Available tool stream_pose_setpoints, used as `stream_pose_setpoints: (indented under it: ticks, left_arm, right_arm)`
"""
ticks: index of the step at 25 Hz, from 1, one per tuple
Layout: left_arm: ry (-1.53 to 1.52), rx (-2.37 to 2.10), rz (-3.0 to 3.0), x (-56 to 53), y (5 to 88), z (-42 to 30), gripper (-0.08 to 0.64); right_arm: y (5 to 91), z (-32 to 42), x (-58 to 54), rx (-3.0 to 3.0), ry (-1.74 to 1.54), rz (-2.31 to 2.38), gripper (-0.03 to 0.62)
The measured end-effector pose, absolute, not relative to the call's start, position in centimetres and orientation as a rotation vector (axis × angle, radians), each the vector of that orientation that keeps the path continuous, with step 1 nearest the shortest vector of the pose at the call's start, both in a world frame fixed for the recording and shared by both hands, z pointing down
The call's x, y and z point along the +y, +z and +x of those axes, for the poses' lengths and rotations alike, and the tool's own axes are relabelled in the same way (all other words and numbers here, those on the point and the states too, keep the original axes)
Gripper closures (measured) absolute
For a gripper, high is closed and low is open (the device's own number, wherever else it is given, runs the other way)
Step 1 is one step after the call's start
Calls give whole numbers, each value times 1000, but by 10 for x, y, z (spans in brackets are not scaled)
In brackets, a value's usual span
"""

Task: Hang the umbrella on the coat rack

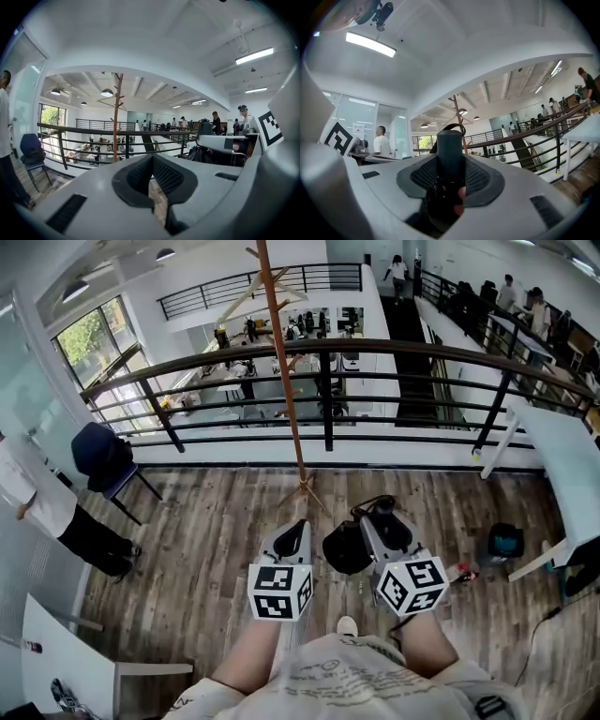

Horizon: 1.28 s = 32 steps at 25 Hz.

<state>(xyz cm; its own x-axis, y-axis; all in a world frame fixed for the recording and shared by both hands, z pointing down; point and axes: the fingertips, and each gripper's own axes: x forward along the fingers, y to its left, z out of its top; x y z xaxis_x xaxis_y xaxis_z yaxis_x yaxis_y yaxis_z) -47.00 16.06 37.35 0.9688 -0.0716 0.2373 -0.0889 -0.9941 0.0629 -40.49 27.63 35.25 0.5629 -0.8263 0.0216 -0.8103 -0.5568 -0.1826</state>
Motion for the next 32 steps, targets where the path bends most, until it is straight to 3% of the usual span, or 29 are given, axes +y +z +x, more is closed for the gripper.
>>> stream_pose_setpoints:
  ticks: [8,22,32]
  left_arm:
    - [354,-143,3068,166,369,-370,557]
    - [362,-127,3056,152,387,-266,557]
    - [315,-94,3020,87,403,-177,557]
  right_arm:
    - [349,-312,274,1449,-124,-2596,433]
    - [371,-216,268,1452,-174,-2604,434]
    - [379,-132,204,1473,-155,-2651,433]
